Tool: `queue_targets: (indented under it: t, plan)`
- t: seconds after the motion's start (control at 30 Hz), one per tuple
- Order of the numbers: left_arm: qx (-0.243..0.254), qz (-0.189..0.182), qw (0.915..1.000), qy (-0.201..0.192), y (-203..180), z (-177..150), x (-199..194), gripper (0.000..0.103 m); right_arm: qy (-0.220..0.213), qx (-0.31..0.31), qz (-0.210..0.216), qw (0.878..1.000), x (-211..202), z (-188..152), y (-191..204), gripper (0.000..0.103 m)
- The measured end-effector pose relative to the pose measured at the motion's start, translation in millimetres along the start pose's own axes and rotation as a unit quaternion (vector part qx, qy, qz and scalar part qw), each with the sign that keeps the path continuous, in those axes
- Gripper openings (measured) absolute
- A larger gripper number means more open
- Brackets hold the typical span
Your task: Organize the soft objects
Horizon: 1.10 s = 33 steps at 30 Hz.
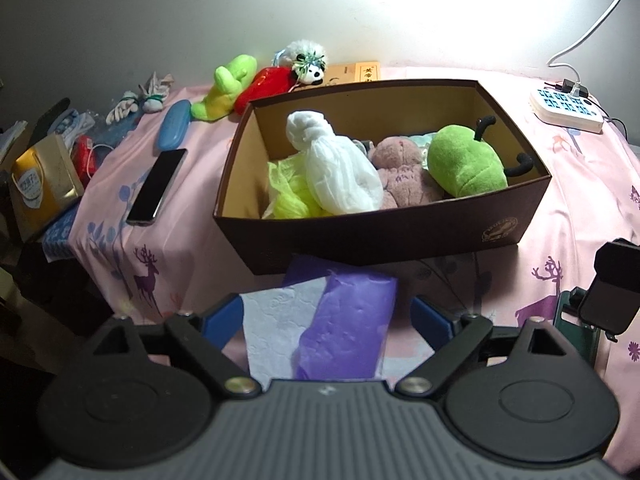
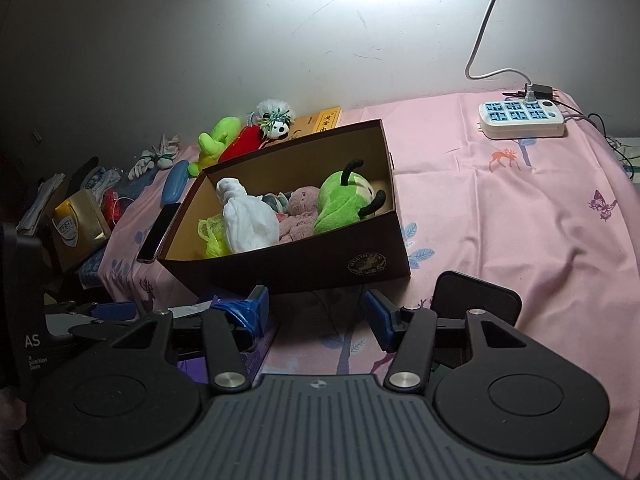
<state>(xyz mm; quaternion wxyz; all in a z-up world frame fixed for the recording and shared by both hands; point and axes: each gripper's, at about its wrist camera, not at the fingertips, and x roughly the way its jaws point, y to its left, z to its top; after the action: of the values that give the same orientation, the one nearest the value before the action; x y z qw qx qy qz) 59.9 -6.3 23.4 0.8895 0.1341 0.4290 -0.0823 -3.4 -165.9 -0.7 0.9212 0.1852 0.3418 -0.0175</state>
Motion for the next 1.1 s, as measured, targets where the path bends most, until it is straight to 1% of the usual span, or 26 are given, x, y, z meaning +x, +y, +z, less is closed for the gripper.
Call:
queue_targets:
  t: [0.1, 0.33, 0.37, 0.4, 0.43, 0.53, 0.7, 0.97, 1.1]
  plan:
    - [-0.001, 0.002, 1.0, 0.006, -13.1, -6.8, -4.6, 0.092, 0.006, -0.002, -0.005, 1.0, -8.6, -7.3, -9.4, 0.038]
    - [-0.004, 0.006, 0.9997, 0.024, -37.6, -24.3, -12.8, 0.094, 0.029, -0.007, -0.032, 0.999, -19.8, -26.6, -27.0, 0.038]
    - [-0.005, 0.006, 0.9995, 0.029, -40.5, -26.9, -12.7, 0.095, 0.032, -0.005, -0.035, 0.999, -20.7, -28.9, -29.6, 0.038]
    - [-0.006, 0.008, 0.9994, 0.034, -43.3, -29.5, -12.5, 0.1, 0.036, -0.004, -0.04, 0.999, -21.4, -31.2, -32.1, 0.038]
    - [-0.005, 0.009, 0.9992, 0.039, -46.7, -32.7, -12.5, 0.102, 0.04, -0.003, -0.044, 0.998, -21.8, -33.2, -34.4, 0.038]
    - [-0.004, 0.005, 0.9988, 0.049, -55.5, -41.6, -14.2, 0.102, 0.052, -0.001, -0.055, 0.997, -23.0, -39.7, -41.5, 0.038]
    - [-0.008, 0.004, 0.9981, 0.062, -65.9, -52.0, -15.8, 0.102, 0.085, 0.007, -0.055, 0.995, -21.5, -48.1, -50.1, 0.038]
    - [-0.021, 0.014, 0.9965, 0.08, -74.9, -61.5, -15.6, 0.102, 0.112, -0.014, -0.055, 0.992, -19.8, -54.2, -53.7, 0.038]
    - [-0.022, 0.02, 0.9959, 0.085, -77.5, -63.9, -16.0, 0.102, 0.128, -0.013, -0.046, 0.991, -17.1, -57.0, -56.6, 0.038]
